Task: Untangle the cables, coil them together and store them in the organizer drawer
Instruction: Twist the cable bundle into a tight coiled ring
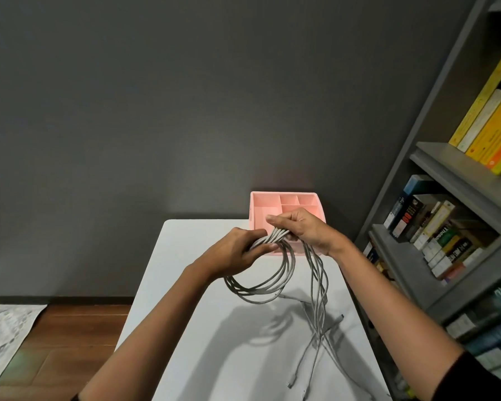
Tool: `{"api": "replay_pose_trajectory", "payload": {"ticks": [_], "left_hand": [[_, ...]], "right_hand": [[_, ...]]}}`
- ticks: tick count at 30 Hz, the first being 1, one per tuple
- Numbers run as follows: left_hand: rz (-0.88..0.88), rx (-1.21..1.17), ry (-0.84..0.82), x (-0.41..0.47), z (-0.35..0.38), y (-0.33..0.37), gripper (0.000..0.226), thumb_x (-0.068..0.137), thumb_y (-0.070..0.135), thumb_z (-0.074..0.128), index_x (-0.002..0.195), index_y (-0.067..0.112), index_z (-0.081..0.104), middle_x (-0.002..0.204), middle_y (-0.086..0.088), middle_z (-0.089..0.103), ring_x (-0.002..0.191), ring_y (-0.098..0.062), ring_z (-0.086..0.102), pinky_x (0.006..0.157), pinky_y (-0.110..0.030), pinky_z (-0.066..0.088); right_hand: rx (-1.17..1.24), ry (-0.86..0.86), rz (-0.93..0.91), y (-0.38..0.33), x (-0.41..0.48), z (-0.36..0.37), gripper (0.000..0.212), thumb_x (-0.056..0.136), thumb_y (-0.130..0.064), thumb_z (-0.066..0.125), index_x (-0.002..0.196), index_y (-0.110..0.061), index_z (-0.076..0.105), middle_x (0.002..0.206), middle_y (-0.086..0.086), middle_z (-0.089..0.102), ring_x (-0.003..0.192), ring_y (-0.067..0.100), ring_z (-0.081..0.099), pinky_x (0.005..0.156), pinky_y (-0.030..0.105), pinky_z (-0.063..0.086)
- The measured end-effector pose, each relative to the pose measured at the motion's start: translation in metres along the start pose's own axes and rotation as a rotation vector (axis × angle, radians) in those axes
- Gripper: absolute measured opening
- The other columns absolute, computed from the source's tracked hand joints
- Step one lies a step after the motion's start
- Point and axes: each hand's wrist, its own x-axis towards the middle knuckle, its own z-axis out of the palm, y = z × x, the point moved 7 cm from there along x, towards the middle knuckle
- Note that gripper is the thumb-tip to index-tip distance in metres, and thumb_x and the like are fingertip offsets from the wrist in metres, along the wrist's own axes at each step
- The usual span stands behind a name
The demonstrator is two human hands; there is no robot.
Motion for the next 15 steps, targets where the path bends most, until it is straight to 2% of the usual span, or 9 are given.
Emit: {"api": "replay_pose_trajectory", "payload": {"ticks": [2,5,7,9,11,13,15], "left_hand": [[-0.051,-0.001,-0.02,-0.002,-0.001,-0.009,0.038,0.096,0.038,0.052,0.063,0.024,0.039,0.049,0.005,0.031,0.049,-0.014,0.03,0.048,-0.021,0.025],[-0.102,-0.017,-0.089,-0.003,-0.005,-0.015,0.038,0.095,0.04,0.052,0.059,0.031,0.048,0.052,0.005,0.03,0.049,-0.012,0.03,0.048,-0.021,0.024],[-0.115,-0.015,-0.158,-0.002,-0.004,-0.015,0.04,0.095,0.04,0.052,0.056,0.044,0.052,0.053,0.005,0.029,0.049,-0.011,0.028,0.048,-0.021,0.025],[-0.126,-0.035,-0.185,-0.002,-0.004,-0.013,0.039,0.095,0.041,0.052,0.057,0.047,0.053,0.055,0.006,0.028,0.049,-0.011,0.027,0.048,-0.021,0.024],[-0.142,-0.088,-0.182,-0.002,-0.003,-0.012,0.039,0.095,0.042,0.051,0.057,0.035,0.051,0.054,0.007,0.028,0.049,-0.01,0.027,0.048,-0.021,0.024],[-0.132,-0.114,-0.172,-0.001,-0.002,-0.007,0.04,0.095,0.042,0.051,0.061,0.023,0.045,0.053,0.008,0.029,0.049,-0.009,0.028,0.048,-0.021,0.025],[-0.11,-0.127,-0.16,0.002,-0.002,0.001,0.039,0.096,0.041,0.05,0.067,0.015,0.05,0.053,0.008,0.031,0.049,-0.008,0.028,0.05,-0.022,0.026]], "right_hand": [[-0.091,-0.026,-0.052,-0.006,-0.002,0.0,0.043,0.088,-0.041,0.056,0.074,-0.001,0.067,0.068,0.009,0.06,0.064,0.017,0.048,0.066,0.025,0.037],[-0.236,-0.074,-0.063,-0.004,-0.005,-0.004,0.036,0.09,-0.036,0.056,0.09,-0.002,0.067,0.073,0.005,0.053,0.067,0.01,0.045,0.064,0.024,0.038],[-0.342,-0.062,-0.041,0.002,-0.004,-0.004,0.026,0.095,-0.029,0.055,0.092,-0.005,0.065,0.077,0.004,0.055,0.069,0.006,0.048,0.066,0.026,0.043],[-0.38,-0.039,-0.023,0.005,-0.003,-0.001,0.022,0.099,-0.027,0.049,0.088,-0.012,0.06,0.077,0.001,0.053,0.072,0.008,0.047,0.069,0.032,0.043],[-0.279,-0.039,-0.006,0.008,-0.003,0.004,0.025,0.101,-0.029,0.043,0.082,-0.017,0.053,0.072,-0.005,0.045,0.069,0.007,0.041,0.069,0.031,0.037],[-0.015,-0.062,0.01,0.013,-0.004,0.007,0.025,0.099,-0.033,0.045,0.081,-0.017,0.052,0.072,-0.004,0.046,0.07,0.009,0.041,0.073,0.032,0.037],[0.315,-0.056,0.03,0.02,-0.004,0.012,0.024,0.091,-0.036,0.054,0.082,-0.014,0.058,0.076,0.003,0.054,0.073,0.015,0.049,0.082,0.038,0.042]]}}
